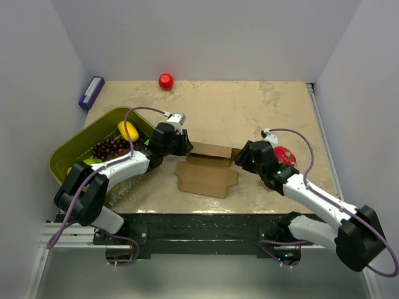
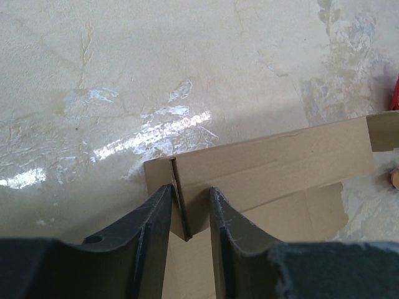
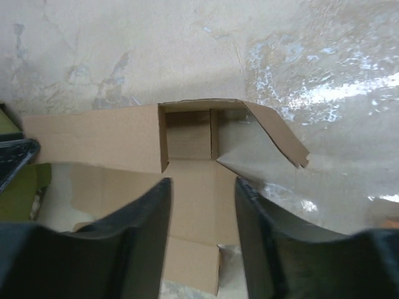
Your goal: Fold the paper box
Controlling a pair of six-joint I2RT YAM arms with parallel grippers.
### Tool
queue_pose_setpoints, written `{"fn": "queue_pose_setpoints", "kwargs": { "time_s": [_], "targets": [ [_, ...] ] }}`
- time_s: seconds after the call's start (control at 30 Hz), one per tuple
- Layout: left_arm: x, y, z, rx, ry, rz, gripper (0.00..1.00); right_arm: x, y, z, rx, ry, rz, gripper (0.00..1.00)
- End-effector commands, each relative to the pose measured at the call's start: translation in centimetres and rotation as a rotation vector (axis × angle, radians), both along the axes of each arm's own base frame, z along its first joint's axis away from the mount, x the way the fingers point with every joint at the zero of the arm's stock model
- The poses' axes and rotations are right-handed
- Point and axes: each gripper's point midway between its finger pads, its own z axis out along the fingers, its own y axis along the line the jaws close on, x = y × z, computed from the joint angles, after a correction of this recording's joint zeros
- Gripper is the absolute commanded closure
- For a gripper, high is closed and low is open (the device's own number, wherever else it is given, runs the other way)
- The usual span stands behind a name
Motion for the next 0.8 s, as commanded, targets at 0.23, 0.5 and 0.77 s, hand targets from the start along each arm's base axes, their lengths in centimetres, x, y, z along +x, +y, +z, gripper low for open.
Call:
{"fn": "queue_pose_setpoints", "kwargs": {
  "time_s": [0.23,0.5,0.77],
  "targets": [
    [-0.8,0.2,-1.1,0.053,0.043,-0.027,0.66,-0.4,-6.5,1.4,-0.273,0.006,-0.144,0.34],
    [-0.4,0.5,-0.7,0.076,0.031,-0.017,0.66,2.3,-6.1,-1.1,-0.371,0.064,-0.107,0.41],
    [-0.1,0.4,-0.4,0.088,0.022,-0.021,0.66,3.2,-5.6,-0.8,-0.408,0.019,-0.039,0.65]
  ]
}}
